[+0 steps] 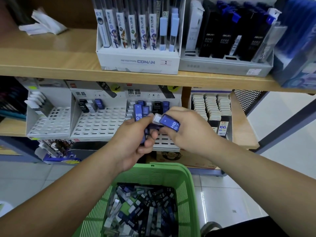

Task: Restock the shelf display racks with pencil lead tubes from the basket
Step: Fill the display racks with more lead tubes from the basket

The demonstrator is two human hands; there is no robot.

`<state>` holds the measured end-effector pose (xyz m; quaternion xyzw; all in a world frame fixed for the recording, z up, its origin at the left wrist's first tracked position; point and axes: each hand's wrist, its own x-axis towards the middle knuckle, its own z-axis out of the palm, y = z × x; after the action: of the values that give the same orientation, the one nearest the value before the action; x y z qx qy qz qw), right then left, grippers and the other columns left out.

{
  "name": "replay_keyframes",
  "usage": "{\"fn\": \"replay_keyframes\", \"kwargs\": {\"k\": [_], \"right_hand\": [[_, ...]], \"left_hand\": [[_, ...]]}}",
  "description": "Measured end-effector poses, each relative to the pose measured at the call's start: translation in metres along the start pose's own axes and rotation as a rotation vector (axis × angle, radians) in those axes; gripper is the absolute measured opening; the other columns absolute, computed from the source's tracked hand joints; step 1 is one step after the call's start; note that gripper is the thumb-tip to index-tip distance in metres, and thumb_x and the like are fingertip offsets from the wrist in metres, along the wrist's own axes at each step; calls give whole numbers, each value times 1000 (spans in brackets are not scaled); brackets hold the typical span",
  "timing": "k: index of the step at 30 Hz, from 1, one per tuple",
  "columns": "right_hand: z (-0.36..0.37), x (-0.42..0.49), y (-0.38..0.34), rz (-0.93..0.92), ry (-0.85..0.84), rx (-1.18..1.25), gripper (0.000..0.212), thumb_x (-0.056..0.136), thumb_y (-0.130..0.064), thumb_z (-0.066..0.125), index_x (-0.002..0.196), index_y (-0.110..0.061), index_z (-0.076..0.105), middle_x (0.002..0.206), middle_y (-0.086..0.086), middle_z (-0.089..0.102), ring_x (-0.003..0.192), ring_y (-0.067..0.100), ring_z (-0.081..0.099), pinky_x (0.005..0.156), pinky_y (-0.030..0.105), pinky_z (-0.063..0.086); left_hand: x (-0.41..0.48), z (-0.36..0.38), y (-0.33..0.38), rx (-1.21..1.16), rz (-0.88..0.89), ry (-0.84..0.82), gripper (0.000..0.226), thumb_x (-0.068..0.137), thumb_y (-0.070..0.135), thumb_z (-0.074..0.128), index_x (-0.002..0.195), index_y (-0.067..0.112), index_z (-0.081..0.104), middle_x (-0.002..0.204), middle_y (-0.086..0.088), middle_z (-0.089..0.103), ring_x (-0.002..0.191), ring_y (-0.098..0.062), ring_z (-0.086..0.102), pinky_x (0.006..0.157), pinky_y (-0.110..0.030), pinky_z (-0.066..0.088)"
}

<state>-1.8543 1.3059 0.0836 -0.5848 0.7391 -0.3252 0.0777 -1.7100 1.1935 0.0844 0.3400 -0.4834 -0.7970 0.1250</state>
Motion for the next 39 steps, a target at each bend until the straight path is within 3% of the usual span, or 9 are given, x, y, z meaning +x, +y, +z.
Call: {"fn": "replay_keyframes", "kwargs": {"k": [2, 5, 8, 12, 16, 23, 26, 33, 39], "right_hand": [[0, 3, 3, 101, 14, 100, 19, 92, -19, 74, 95, -33, 61, 81, -13, 55, 70, 5, 52, 66, 35, 49], [-3, 8, 4, 350, 77, 510, 31, 97, -8, 68, 111, -36, 63, 90, -8, 68, 65, 1, 56, 62, 18, 48], [-4, 16, 6, 460, 147, 630, 36, 98, -5, 65, 111, -38, 60, 82, -6, 65, 57, 17, 57, 46, 20, 45], [-5, 29, 13, 444, 173, 487, 20, 98, -9, 65, 101, -27, 59, 68, -3, 59, 43, 8, 53, 39, 18, 40], [2, 40, 20, 490, 240, 404, 22, 95, -19, 72, 80, -30, 59, 54, -16, 58, 50, 3, 51, 50, 18, 38], [14, 46, 28, 418, 265, 201, 19, 91, -11, 72, 95, -25, 59, 79, -8, 60, 71, 12, 56, 62, 19, 42], [20, 43, 29, 357, 266, 83, 21, 89, -5, 67, 105, -17, 62, 84, 0, 62, 78, 23, 57, 66, 31, 47], [24, 43, 30, 355, 293, -14, 21, 85, -1, 64, 98, -17, 64, 83, 5, 65, 79, 31, 59, 69, 42, 55], [19, 45, 30, 389, 250, -31, 22, 86, -2, 66, 96, -22, 65, 82, 2, 63, 81, 29, 59, 65, 33, 48]], "left_hand": [[0, -2, 1, 18, 5, 28, 36, 107, 32, 52, 122, 0, 60, 66, -8, 55, 44, -14, 33, 38, -21, 17], [-1, -5, 1, 158, -10, 48, 27, 108, 30, 51, 119, 6, 54, 63, -10, 56, 42, -15, 33, 40, -20, 18], [-3, -10, -1, 237, -49, 15, 13, 106, 22, 47, 108, 9, 47, 68, -16, 60, 42, -17, 34, 41, -21, 19], [0, -16, -3, 224, -54, -28, 16, 107, 22, 50, 115, 8, 50, 80, -17, 64, 46, -16, 38, 39, -23, 20], [-1, -20, -5, 231, -41, -29, 25, 108, 29, 53, 121, 9, 58, 85, -10, 63, 49, -13, 41, 39, -23, 21], [-6, -27, -4, 201, -91, -55, 21, 108, 17, 51, 128, 10, 54, 89, -14, 69, 50, -13, 43, 41, -22, 22], [-6, -30, -3, 183, -73, -56, 23, 108, 15, 52, 130, 8, 53, 93, -16, 72, 49, -14, 44, 39, -21, 23], [-11, -33, 2, 121, -54, -49, 24, 106, 14, 54, 129, 6, 54, 87, -15, 71, 51, -15, 45, 41, -22, 24], [-17, -40, 2, 112, -51, -62, 23, 107, 14, 54, 127, 5, 55, 87, -15, 69, 52, -15, 45, 43, -23, 24]]}}
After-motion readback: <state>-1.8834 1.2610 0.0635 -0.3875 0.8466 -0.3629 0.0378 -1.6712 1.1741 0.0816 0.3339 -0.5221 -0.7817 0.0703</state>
